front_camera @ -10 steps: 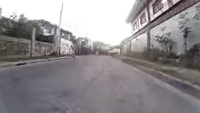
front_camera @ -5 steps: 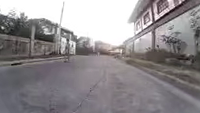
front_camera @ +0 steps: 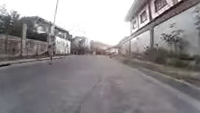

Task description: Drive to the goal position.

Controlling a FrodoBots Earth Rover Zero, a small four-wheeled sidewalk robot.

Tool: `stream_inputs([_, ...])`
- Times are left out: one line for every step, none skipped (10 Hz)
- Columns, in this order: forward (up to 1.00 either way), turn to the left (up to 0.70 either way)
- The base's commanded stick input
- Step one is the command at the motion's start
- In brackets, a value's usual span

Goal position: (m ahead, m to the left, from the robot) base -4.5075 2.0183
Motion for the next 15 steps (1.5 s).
stream_inputs([1.0,0.0])
stream_inputs([1.0,0.0])
stream_inputs([1.0,0.0])
stream_inputs([1.0,-0.31])
stream_inputs([1.0,-0.4])
stream_inputs([1.0,-0.4])
stream_inputs([1.0,-0.4])
stream_inputs([1.0,-0.4])
stream_inputs([1.0,-0.4])
stream_inputs([1.0,-0.1])
stream_inputs([1.0,0.0])
stream_inputs([1.0,0.0])
stream_inputs([1.0,0.0])
stream_inputs([1.0,0.0])
stream_inputs([1.0,0.0])
